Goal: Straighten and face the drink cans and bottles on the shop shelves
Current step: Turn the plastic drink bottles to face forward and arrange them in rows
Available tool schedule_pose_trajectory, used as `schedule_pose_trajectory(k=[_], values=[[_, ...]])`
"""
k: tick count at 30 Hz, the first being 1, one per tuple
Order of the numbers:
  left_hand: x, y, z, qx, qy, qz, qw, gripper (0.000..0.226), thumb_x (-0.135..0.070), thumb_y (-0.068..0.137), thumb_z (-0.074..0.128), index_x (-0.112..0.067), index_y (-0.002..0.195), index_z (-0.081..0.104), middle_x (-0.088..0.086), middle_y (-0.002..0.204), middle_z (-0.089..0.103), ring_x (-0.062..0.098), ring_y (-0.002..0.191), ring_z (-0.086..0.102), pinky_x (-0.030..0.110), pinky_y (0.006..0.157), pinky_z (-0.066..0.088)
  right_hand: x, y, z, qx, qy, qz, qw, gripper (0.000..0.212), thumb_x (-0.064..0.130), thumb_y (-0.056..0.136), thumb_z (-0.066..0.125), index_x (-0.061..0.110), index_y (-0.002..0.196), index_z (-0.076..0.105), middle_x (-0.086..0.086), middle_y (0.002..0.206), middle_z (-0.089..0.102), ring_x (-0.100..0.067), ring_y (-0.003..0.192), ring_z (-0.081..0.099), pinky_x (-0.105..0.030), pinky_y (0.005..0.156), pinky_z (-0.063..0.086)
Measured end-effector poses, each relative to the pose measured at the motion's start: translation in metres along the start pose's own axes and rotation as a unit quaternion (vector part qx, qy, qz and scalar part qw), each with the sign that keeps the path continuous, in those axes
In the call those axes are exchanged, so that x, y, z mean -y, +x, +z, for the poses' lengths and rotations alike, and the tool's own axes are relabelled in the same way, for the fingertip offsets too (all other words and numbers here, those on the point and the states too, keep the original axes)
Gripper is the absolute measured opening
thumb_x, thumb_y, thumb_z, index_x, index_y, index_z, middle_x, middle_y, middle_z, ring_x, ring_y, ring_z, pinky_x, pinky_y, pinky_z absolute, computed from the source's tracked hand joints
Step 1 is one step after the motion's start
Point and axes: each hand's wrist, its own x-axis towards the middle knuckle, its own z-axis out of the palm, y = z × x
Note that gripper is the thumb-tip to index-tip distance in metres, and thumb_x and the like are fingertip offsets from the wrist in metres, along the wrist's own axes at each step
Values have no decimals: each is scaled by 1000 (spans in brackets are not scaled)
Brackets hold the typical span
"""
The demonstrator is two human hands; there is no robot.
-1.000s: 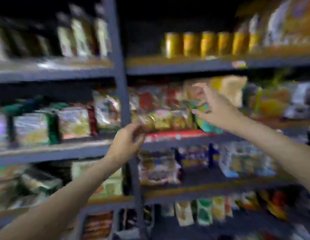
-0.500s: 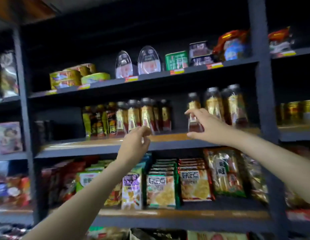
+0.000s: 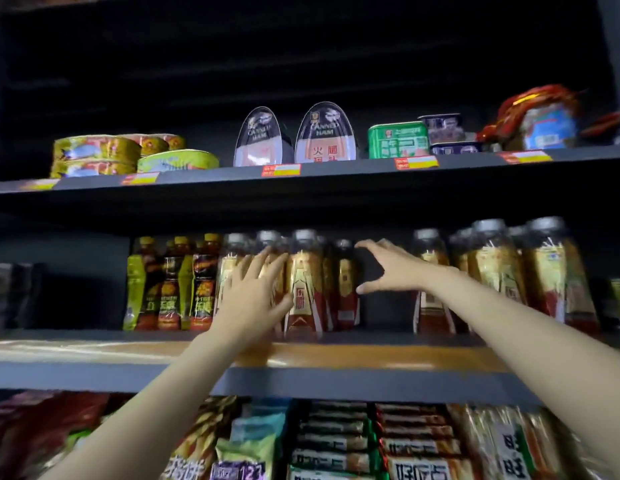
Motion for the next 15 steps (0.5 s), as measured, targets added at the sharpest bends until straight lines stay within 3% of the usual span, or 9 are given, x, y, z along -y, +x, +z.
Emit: schedule_pose_trajectory(k=[2, 4, 10, 12, 15], values=[[2, 13, 13, 7, -6, -2, 1000, 68, -50, 92, 43, -39, 147, 6, -4, 158, -2, 28, 144, -7, 48, 115, 5, -6, 34, 7, 15, 15, 24, 999, 101, 41, 79, 72, 26, 152, 4, -13, 159, 6, -29, 147, 0, -44, 117, 14], [5, 23, 25, 16, -11, -6, 1000, 70, -53, 91, 43, -42, 146, 1, -5, 157, -10, 29, 144, -12, 52, 115, 1, -10, 63, 16, 30, 32, 47, 998, 108, 35, 78, 75, 25, 152, -4, -9, 160, 2, -27, 147, -1, -41, 118, 12], [13, 27, 45, 32, -10, -4, 999, 76, -49, 90, 47, -42, 146, -4, -6, 155, -23, 36, 142, -15, 55, 114, 2, -3, 112, 36, 13, 89, 113, 990, 113, 11, 79, 74, 19, 150, -14, -14, 157, 17, -32, 141, 25, -35, 110, 28], [12, 27, 47, 28, -13, 1, 1000, 77, -45, 91, 50, -41, 146, -4, -5, 155, -23, 36, 141, -16, 55, 115, 4, -1, 117, 45, 9, 121, 123, 985, 112, 6, 78, 74, 18, 150, -11, -15, 155, 21, -32, 140, 28, -37, 109, 30], [13, 28, 47, 25, -19, 1, 1000, 80, -42, 91, 52, -41, 146, -5, -5, 154, -23, 36, 141, -18, 54, 115, 5, -3, 124, 58, -55, 169, 123, 976, 104, 5, 77, 73, 20, 151, 2, -15, 148, 36, -33, 133, 39, -40, 104, 38]])
